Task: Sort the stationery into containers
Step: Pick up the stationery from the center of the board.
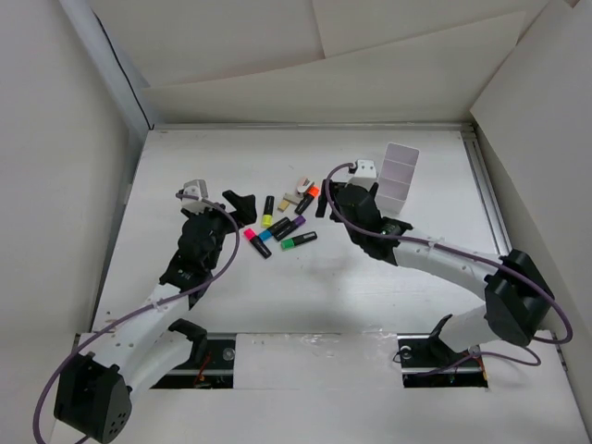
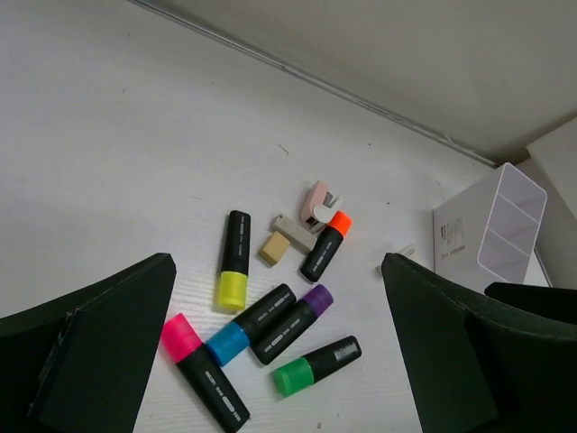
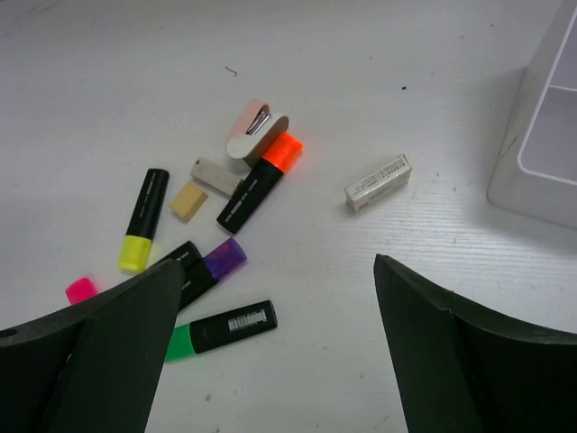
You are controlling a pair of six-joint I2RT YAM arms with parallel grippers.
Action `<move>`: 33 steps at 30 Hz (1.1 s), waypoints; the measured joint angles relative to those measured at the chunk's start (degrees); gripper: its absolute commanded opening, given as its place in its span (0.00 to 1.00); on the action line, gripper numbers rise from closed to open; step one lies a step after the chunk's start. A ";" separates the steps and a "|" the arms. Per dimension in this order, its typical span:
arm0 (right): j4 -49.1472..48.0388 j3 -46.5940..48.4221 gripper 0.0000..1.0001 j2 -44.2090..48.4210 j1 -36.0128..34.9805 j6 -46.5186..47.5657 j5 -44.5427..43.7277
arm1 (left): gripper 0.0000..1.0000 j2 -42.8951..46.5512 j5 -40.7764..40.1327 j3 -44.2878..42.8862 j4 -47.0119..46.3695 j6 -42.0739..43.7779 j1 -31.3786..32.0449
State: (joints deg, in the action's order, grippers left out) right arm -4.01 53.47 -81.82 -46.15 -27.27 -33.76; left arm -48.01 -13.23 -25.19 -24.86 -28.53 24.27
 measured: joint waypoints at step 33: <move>17.81 19.41 0.74 -22.29 12.90 -9.60 4.85 | 0.38 -1.73 8.24 -1.99 3.82 -5.05 -0.33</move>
State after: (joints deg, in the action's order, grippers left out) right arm 13.80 72.88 -104.12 -33.26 -36.86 -28.91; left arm -49.74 -4.99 -27.18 -21.04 -33.58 23.94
